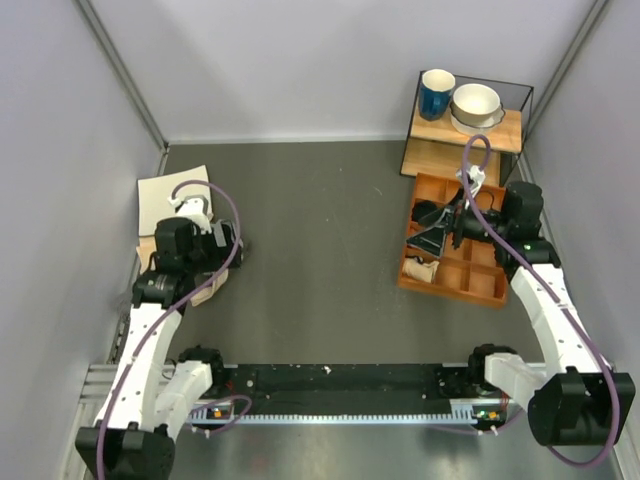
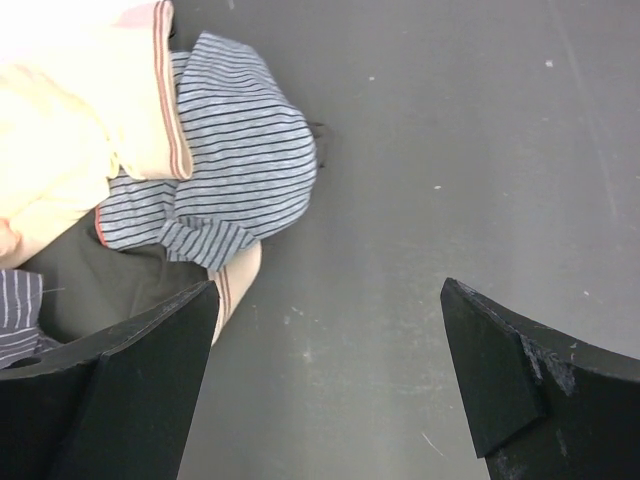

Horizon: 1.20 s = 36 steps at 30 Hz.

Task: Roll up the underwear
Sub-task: Pick up the underwear from the center of the board.

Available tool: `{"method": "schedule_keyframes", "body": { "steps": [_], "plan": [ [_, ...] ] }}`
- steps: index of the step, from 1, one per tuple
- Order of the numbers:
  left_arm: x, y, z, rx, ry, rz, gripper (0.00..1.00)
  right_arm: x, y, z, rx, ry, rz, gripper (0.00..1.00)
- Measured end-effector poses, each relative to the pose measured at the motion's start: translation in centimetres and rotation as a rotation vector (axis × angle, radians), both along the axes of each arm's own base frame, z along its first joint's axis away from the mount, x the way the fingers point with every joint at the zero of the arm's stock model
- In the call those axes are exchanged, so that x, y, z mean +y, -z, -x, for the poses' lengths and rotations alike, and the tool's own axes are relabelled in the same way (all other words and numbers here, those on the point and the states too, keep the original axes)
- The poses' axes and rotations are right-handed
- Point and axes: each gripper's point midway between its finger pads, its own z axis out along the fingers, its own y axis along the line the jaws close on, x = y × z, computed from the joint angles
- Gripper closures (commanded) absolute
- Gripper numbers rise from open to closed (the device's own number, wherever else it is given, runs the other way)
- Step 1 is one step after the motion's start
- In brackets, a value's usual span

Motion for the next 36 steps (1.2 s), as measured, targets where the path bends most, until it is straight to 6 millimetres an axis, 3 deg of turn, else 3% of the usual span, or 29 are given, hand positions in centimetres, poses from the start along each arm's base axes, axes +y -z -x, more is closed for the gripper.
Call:
{"method": "schedule_keyframes", "body": {
  "steps": [8,15,19,20,22,26,30,32,36],
  "plan": [
    [3.7,4.3,-2.6,0.151,-0.145,-0.12,0.02,0.0,-0.8,0.4,-0.077,-0.02,0.013,0.01],
    [8.0,9.1,-6.3,0.36,-0.256,-0.252,0.24,0.4,-0.3,0.9,-0.086,-0.04,0.042,0.01],
    [9.0,10.8,-9.1,0.433,-0.269,-0.303,0.44,0.9,-0.1,1.3,-0.094,-0.066,0.054,0.01],
    [9.1,11.0,-9.6,0.447,-0.267,-0.311,0.55,0.9,0.0,1.4,-0.091,-0.067,0.056,0.01],
    [9.5,11.7,-10.5,0.474,-0.269,-0.331,0.63,0.9,0.1,1.4,-0.094,-0.068,0.06,0.01],
    [9.9,12.8,-10.3,0.524,-0.271,-0.357,0.67,0.8,0.1,1.4,-0.096,-0.069,0.066,0.01],
    [10.0,13.0,-9.8,0.545,-0.272,-0.367,0.92,0.8,0.0,1.3,-0.1,-0.07,0.069,0.01],
    [10.0,13.0,-9.7,0.551,-0.268,-0.369,0.99,0.8,0.0,1.3,-0.1,-0.071,0.071,0.01],
    [10.0,12.2,-9.3,0.547,-0.265,-0.372,1.0,0.8,0.1,1.3,-0.1,-0.072,0.072,0.01]
  ]
}}
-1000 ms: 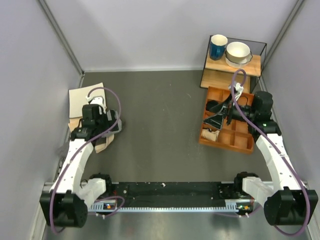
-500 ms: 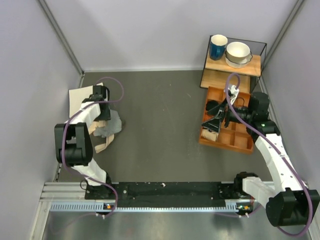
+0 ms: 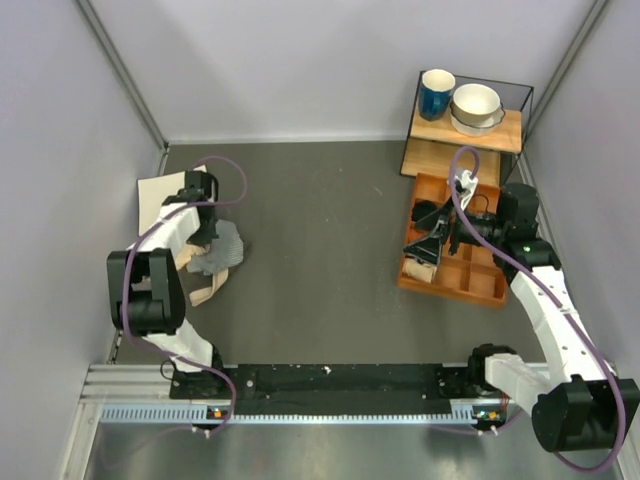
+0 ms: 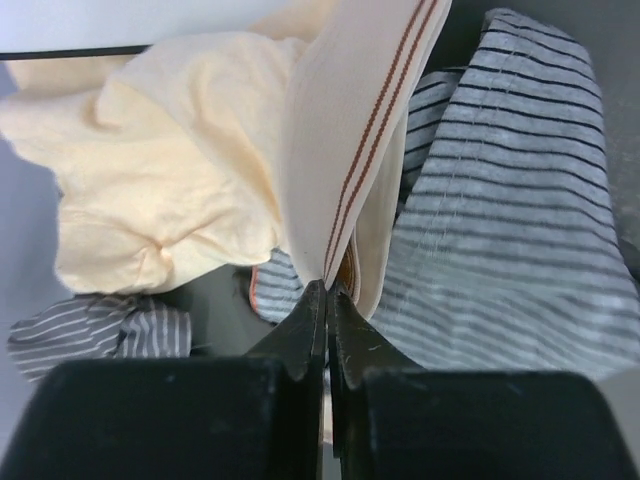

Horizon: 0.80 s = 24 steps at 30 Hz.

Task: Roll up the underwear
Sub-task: Pick up the underwear from the center of the board, then place the underwear at the center of the board.

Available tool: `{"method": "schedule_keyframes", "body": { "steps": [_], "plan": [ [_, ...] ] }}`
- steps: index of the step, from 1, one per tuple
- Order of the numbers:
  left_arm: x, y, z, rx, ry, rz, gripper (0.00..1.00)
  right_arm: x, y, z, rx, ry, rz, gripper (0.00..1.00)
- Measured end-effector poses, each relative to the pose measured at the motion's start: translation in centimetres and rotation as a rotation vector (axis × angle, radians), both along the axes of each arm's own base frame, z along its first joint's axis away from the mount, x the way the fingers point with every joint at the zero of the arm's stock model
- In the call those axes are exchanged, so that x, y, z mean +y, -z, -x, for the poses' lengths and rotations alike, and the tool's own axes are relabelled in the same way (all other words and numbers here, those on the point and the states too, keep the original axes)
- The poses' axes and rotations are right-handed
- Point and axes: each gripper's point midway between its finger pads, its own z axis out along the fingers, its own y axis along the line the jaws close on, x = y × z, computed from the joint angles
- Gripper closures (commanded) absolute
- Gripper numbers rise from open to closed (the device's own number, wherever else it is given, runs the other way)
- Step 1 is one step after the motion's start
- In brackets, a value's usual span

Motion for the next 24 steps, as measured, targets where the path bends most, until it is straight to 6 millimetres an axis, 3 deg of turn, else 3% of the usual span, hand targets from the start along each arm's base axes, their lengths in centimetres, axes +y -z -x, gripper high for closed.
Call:
{"method": "schedule_keyframes", "body": {
  "steps": [2,4,10,14,18,24],
  "plan": [
    [-0.1,-1.6,0.2,-0.033,0.003,0.0,1.0,0.0,0.0,0.1,-0.003,-0.005,0.0,0.01],
    [-0.1,-4.5,0.3,-0.101,0.009,-0.001,1.0,0.0,0.0,0.1,-0.004,-0.008,-0.001,0.01],
    [-0.8,-17.7,0.7,-0.465,0.049,0.007,1.0,0.3,-0.2,0.5,-0.015,-0.04,-0.008,0.01],
    [-2.8,-24.1,1.5,-0.61,0.126,0.064,1.0,0.4,-0.4,0.9,-0.041,-0.073,-0.013,0.01],
    [-7.5,-28.8,1.9,-0.68,0.277,0.154,1.0,0.4,-0.3,0.8,-0.071,-0.084,-0.003,0.01],
    [-15.8,-32.9,4.3,-0.719,0.516,0.322,1.0,0.3,-0.2,0.7,-0.104,-0.091,0.012,0.01]
  ]
}}
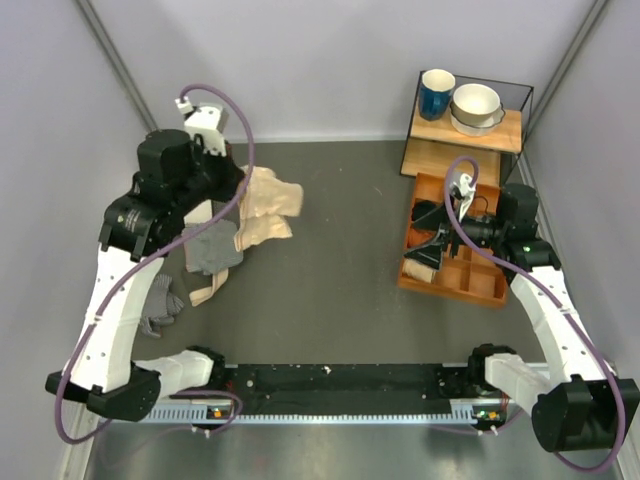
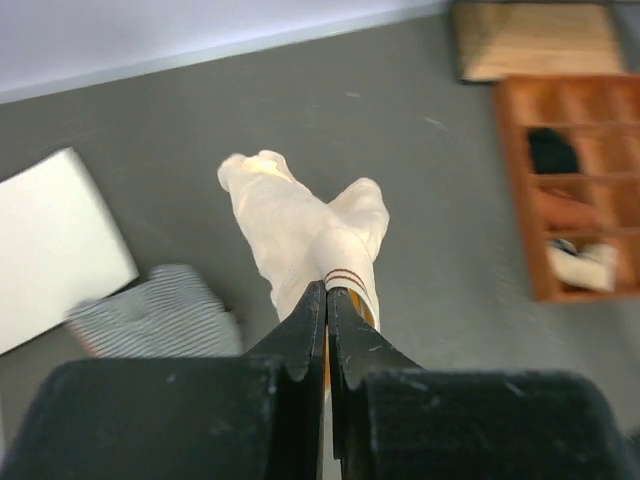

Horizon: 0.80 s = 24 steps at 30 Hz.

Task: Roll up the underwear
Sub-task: Place the underwear at the center of the board.

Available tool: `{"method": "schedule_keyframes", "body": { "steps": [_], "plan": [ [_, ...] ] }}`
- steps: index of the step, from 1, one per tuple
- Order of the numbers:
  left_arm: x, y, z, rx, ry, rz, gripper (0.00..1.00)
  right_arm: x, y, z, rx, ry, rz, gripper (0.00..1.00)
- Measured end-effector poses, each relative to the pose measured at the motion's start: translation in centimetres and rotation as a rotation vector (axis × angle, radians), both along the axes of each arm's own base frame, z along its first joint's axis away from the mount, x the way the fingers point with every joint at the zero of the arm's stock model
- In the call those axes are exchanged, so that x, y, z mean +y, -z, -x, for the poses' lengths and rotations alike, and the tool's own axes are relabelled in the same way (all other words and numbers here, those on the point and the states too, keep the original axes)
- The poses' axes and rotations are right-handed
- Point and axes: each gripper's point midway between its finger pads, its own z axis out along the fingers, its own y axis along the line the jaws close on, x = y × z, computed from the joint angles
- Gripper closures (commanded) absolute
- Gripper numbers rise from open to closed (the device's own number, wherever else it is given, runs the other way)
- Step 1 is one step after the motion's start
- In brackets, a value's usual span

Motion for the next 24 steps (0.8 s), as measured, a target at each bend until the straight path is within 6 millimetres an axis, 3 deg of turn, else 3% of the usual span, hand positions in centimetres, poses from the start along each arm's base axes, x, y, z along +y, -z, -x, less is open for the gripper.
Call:
{"method": "schedule_keyframes", "body": {
  "steps": [6,9,12,13,15,18,21,24],
  "plan": [
    [-9.9,0.8,3.9,0.088,0.319,0.141,1.0,-0.6,0.2,-0.3,-0.011,0.017,0.011,0.01],
    [-14.7,2.7,5.9,0.172,0.458,0.193,1.0,-0.8,0.4,-0.5,-0.016,0.025,0.017,0.01],
    [-17.4,5.6,6.6,0.245,0.526,0.225,1.0,-0.9,0.6,-0.6,-0.023,0.031,0.028,0.01],
    [-17.6,7.0,6.5,0.276,0.523,0.223,0.99,-1.0,0.7,-0.7,-0.022,0.035,0.033,0.01],
    [-17.7,9.6,5.9,0.321,0.509,0.226,0.84,-1.1,1.0,-0.8,-0.018,0.038,0.04,0.02],
    [-16.8,15.1,3.8,0.418,0.436,0.211,0.65,-1.2,1.6,-1.0,-0.011,0.043,0.055,0.02],
    [-14.3,20.6,0.3,0.543,0.316,0.189,0.49,-1.1,2.3,-1.1,-0.015,0.04,0.083,0.02],
    [-10.6,24.2,-2.7,0.617,0.19,0.166,0.45,-0.2,3.5,-0.8,-0.018,0.005,0.13,0.03]
  ]
}}
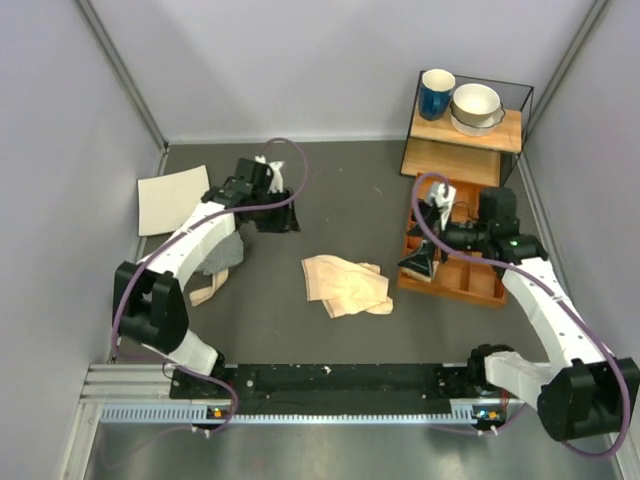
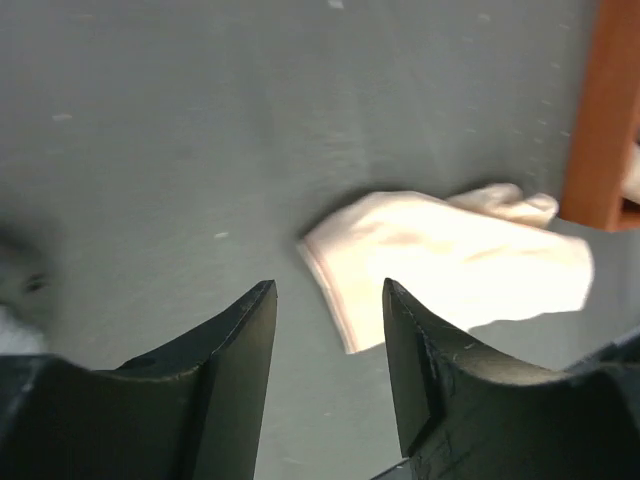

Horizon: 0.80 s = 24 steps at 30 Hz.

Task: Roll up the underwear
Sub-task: Place the underwear at the center of the board, then flatten out the underwear at the center of the board.

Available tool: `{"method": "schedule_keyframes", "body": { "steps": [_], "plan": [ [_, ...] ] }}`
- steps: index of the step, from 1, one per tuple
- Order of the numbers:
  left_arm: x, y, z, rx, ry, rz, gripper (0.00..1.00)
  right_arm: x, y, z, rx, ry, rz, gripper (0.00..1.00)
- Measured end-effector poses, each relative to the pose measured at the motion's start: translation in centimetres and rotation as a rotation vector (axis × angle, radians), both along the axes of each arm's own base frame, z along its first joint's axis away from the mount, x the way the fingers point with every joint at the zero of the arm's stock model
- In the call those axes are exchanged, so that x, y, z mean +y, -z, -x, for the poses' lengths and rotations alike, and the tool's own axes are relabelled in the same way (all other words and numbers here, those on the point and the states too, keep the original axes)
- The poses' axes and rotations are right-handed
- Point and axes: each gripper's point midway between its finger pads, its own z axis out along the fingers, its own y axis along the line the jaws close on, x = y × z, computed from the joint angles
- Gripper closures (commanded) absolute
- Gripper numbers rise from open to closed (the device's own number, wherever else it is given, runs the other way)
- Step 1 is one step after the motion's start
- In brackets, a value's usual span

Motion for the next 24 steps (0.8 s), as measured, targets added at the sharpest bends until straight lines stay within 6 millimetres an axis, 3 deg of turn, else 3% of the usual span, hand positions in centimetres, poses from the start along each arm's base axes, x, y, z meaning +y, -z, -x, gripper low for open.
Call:
{"method": "schedule_keyframes", "body": {
  "steps": [2,4,6,8,11,15,16,19,21,24],
  "plan": [
    [2.5,0.3,-0.9,-0.002,-0.049,-0.041,0.36,1.3,1.2,0.6,0.004,-0.047,0.048,0.03],
    [4.4,-1.3,-1.5,-0.066,-0.072,-0.072,0.21,2.9,2.9,1.3,0.001,-0.105,0.129,0.04],
    [5.9,-4.1,-1.4,-0.173,-0.079,-0.098,0.14,4.7,4.6,2.0,-0.015,-0.168,0.224,0.05],
    [7.4,-7.2,-0.4,-0.302,-0.094,-0.106,0.12,6.6,6.3,2.7,-0.042,-0.242,0.328,0.08],
    [9.4,-9.6,2.7,-0.454,-0.115,-0.114,0.1,8.9,8.6,3.2,-0.095,-0.33,0.474,0.14],
    [11.8,-7.6,5.5,-0.521,-0.172,-0.169,0.05,11.2,11.2,3.8,-0.167,-0.433,0.627,0.25],
    [12.6,-6.5,5.9,-0.517,-0.199,-0.203,0.02,11.8,11.8,4.1,-0.184,-0.461,0.655,0.34],
    [15.4,-3.7,6.6,-0.491,-0.295,-0.318,0.02,13.4,13.4,4.5,-0.221,-0.528,0.733,0.48],
    [16.6,-3.1,6.8,-0.488,-0.339,-0.364,0.02,14.5,14.3,4.1,-0.237,-0.545,0.777,0.5],
    [17.5,-4.0,6.7,-0.524,-0.387,-0.385,0.01,16.0,15.4,3.3,-0.251,-0.553,0.817,0.57]
  ]
}}
